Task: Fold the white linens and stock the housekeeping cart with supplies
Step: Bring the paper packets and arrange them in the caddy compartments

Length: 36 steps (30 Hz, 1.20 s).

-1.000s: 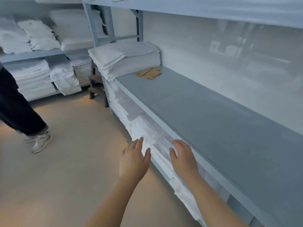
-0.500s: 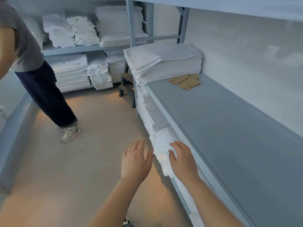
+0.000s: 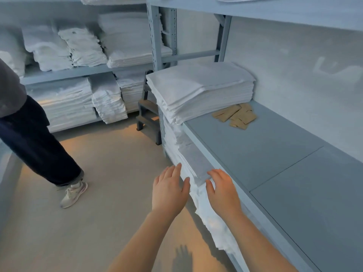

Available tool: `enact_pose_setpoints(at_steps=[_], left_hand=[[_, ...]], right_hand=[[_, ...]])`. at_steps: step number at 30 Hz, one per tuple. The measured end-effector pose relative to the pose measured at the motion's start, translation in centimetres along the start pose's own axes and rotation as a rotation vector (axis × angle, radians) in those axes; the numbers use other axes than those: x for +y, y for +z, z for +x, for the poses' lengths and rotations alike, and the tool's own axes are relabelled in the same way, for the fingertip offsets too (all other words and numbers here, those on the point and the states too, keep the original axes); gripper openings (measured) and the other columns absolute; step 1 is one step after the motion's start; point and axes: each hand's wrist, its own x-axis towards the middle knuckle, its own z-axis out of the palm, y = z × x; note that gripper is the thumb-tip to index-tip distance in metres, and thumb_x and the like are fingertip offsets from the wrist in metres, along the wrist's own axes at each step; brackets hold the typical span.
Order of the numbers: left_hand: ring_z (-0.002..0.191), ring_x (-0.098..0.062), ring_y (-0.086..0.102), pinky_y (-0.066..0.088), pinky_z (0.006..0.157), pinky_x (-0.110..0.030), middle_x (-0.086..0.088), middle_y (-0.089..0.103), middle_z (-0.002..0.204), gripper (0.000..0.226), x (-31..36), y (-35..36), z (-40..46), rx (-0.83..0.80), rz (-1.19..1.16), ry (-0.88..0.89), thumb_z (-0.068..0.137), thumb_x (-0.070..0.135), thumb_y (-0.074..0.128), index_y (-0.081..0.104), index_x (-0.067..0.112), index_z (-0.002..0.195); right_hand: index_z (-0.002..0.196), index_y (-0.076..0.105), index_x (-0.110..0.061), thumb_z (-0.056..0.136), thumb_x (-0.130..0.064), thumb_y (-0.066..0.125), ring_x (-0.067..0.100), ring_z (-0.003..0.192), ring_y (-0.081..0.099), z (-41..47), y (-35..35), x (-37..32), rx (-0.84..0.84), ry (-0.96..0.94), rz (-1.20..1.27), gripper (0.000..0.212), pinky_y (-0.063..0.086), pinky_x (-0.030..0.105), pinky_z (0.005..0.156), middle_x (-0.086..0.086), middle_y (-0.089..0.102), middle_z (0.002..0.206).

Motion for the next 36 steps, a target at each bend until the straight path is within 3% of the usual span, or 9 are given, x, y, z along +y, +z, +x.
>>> enact_pose_setpoints(at_steps=[5, 13, 21, 26, 30, 36], left_hand=[[0.14, -0.013, 0.029, 0.022, 0.113, -0.032, 0.005, 0.038, 0.15, 0.056, -0.8, 1.2, 6.4, -0.052, -0.011, 0.073, 0.098, 0.047, 0.035, 0.03, 0.023, 0.148], [0.139, -0.015, 0.03, 0.023, 0.112, -0.032, 0.002, 0.04, 0.148, 0.056, 0.5, 5.8, 16.3, -0.158, -0.041, 0.208, 0.098, 0.046, 0.036, 0.031, 0.02, 0.148], [0.134, -0.017, 0.037, 0.026, 0.109, -0.033, 0.0, 0.044, 0.144, 0.055, 4.4, 9.7, 29.1, -0.226, -0.04, 0.356, 0.097, 0.045, 0.038, 0.034, 0.02, 0.146], [0.142, -0.017, 0.027, 0.02, 0.116, -0.036, 0.0, 0.037, 0.151, 0.059, 6.0, 11.2, 34.7, -0.265, -0.015, 0.428, 0.098, 0.048, 0.033, 0.027, 0.02, 0.15], [0.145, -0.017, 0.018, 0.012, 0.119, -0.036, 0.002, 0.027, 0.156, 0.06, 6.9, 12.3, 38.3, -0.346, 0.006, 0.439, 0.099, 0.052, 0.025, 0.017, 0.024, 0.152], [0.142, -0.018, 0.026, 0.02, 0.117, -0.036, 0.0, 0.035, 0.152, 0.059, 6.2, 13.4, 42.8, -0.354, -0.045, 0.521, 0.098, 0.049, 0.03, 0.027, 0.02, 0.149]], right_hand=[[0.129, 0.056, -0.012, 0.098, -0.02, 0.046, 0.018, 0.131, 0.04, 4.8, 1.4, 0.2, 0.017, 0.094, -0.003, 0.034, 0.032, 0.032, 0.109, 0.0, 0.05, 0.138], [0.134, 0.051, -0.013, 0.1, -0.024, 0.042, 0.018, 0.132, 0.038, 12.8, 3.1, 4.1, 0.028, 0.26, -0.023, 0.036, 0.033, 0.034, 0.108, 0.0, 0.045, 0.143], [0.129, 0.055, -0.008, 0.097, -0.018, 0.047, 0.022, 0.131, 0.039, 23.6, 2.5, 8.4, 0.126, 0.369, -0.057, 0.034, 0.029, 0.029, 0.106, 0.007, 0.05, 0.138], [0.125, 0.058, -0.004, 0.095, -0.015, 0.051, 0.027, 0.125, 0.046, 28.3, 1.4, 9.3, 0.257, 0.403, -0.06, 0.032, 0.037, 0.037, 0.104, 0.011, 0.056, 0.131], [0.129, 0.056, -0.004, 0.097, -0.017, 0.05, 0.026, 0.128, 0.044, 30.9, 1.3, 9.9, 0.27, 0.455, -0.075, 0.035, 0.036, 0.036, 0.106, 0.011, 0.054, 0.135], [0.132, 0.054, -0.007, 0.098, -0.021, 0.047, 0.023, 0.129, 0.042, 34.3, 2.6, 10.1, 0.273, 0.539, -0.097, 0.037, 0.035, 0.034, 0.107, 0.007, 0.052, 0.136]])
